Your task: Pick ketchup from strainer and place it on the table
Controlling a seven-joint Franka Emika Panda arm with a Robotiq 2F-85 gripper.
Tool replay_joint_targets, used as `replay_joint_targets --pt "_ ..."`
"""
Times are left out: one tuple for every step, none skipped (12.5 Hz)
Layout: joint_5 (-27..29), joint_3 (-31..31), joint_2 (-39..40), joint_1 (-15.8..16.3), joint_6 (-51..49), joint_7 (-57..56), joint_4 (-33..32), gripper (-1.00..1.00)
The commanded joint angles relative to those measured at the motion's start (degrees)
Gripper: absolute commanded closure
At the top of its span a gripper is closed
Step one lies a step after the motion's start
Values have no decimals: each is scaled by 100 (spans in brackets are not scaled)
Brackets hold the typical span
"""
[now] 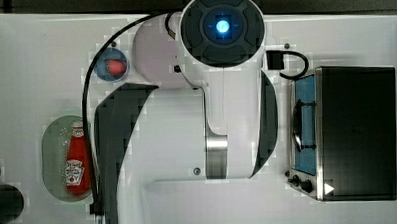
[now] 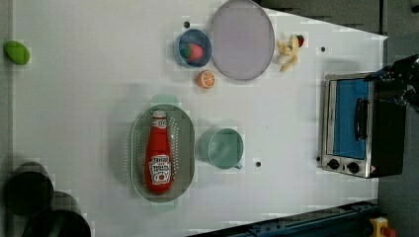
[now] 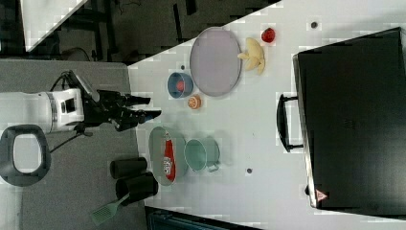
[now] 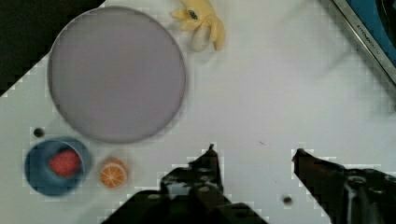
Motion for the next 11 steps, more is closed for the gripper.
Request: replay_joint_targets --pt "222 294 -1736 -582 -1048 559 -623 -59" --pt "278 355 -1718 -560 -1017 559 -623 -82" --pt "343 457 -1684 -521 -960 560 -623 -99" --pt "350 589 -1639 -477 -900 560 -623 -100" --pt "350 746 -1590 -438 -841 560 -622 -100" --pt "350 925 -1532 -402 -783 561 -623 -100" --pt "350 1131 -1452 -360 -726 561 -623 -100" --pt "349 1361 -1361 -316 -641 565 -622 -100" --pt "349 1603 -1255 -280 -551 567 -622 -100" --pt "349 1861 -1138 -252 -457 567 -623 -100" --pt "348 2136 -1014 -223 -345 568 -622 -100"
